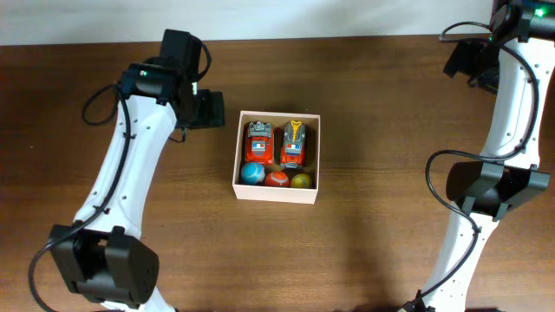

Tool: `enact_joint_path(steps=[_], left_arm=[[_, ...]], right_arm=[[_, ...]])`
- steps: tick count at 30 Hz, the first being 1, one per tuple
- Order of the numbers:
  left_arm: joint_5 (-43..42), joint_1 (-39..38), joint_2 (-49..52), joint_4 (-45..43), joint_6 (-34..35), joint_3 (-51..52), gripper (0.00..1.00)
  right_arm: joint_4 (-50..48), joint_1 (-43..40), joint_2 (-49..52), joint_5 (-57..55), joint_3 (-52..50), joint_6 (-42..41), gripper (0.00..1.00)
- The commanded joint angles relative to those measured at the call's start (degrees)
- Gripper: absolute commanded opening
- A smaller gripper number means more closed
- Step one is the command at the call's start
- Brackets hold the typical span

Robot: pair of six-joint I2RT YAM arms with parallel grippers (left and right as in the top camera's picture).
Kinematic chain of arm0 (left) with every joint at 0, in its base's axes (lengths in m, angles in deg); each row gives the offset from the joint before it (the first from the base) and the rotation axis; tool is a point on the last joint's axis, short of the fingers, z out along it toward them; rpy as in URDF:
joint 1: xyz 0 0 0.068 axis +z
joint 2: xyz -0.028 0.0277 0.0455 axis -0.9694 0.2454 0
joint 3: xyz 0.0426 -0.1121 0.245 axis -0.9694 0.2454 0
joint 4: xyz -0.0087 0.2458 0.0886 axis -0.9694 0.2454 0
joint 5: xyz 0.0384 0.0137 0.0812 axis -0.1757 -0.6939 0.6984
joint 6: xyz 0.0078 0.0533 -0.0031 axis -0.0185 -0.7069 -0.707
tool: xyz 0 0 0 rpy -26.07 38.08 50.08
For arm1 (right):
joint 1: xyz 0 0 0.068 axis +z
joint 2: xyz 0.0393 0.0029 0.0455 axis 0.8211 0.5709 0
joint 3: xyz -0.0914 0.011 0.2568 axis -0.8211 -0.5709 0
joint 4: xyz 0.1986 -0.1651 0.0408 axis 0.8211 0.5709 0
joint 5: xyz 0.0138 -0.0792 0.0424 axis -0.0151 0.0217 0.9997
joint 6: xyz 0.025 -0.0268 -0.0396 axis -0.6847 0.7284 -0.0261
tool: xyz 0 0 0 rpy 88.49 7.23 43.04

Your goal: Pack container

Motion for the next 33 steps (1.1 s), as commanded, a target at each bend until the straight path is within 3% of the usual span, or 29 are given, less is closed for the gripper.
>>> enact_joint_path(steps=[1, 8, 12, 21, 27, 33], left_arm=[[0.7, 0.2, -0.9, 1.9, 1.0, -0.9, 0.99], [4.6, 2.0, -1.1, 5.0, 1.4, -0.9, 0.99], [4.6, 5.8, -2.8, 6.6, 4.9, -0.9, 0.99], [4.7, 13.1, -14.4, 4.2, 3.7, -0.8, 0.99], [4.0, 13.7, -28.2, -11.9, -1.8, 7.4, 0.99], [-3.5, 13.7, -44.5, -33.4, -11.0, 28.6, 0.99]], right_arm=[[0.3, -0.2, -2.1, -0.1, 1.0, -0.4, 0.99], [0.3, -0.2, -2.1, -0.1, 1.0, -0.4, 0.99], [0.3, -0.2, -2.1, -0.1, 1.0, -0.4, 0.99], [0.3, -0.2, -2.1, -0.1, 1.0, -0.4, 0.99], [0.3, -0.2, -2.1, -0.1, 1.0, -0.4, 0.99], [0.3, -0.2, -2.1, -0.1, 1.0, -0.4, 0.99]])
